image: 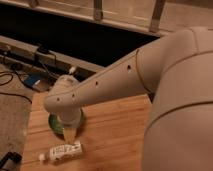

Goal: Place the bottle in the ceramic bowl

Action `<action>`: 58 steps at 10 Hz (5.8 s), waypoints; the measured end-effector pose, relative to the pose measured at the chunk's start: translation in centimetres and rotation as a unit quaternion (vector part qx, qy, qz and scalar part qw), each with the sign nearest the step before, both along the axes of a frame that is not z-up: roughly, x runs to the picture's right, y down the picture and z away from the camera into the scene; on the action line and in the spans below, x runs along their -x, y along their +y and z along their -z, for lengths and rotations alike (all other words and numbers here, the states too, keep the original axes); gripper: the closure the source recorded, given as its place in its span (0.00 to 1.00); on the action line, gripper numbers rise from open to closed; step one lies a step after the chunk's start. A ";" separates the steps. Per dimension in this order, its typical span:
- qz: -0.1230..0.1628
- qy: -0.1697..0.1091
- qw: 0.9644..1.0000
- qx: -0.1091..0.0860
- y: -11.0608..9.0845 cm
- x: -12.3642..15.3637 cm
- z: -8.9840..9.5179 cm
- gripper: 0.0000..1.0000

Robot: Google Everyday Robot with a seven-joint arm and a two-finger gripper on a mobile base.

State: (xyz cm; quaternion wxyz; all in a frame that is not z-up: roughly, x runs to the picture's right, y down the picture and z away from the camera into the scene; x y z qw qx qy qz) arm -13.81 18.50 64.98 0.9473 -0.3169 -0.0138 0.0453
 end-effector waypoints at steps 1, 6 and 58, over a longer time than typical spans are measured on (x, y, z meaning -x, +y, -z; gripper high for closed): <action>-0.005 0.001 1.000 0.007 1.2 -0.8 0.1 0.20; -0.003 -0.016 0.999 0.033 4.5 0.2 0.2 0.20; -0.048 -0.044 0.997 0.035 2.6 -3.4 -7.0 0.93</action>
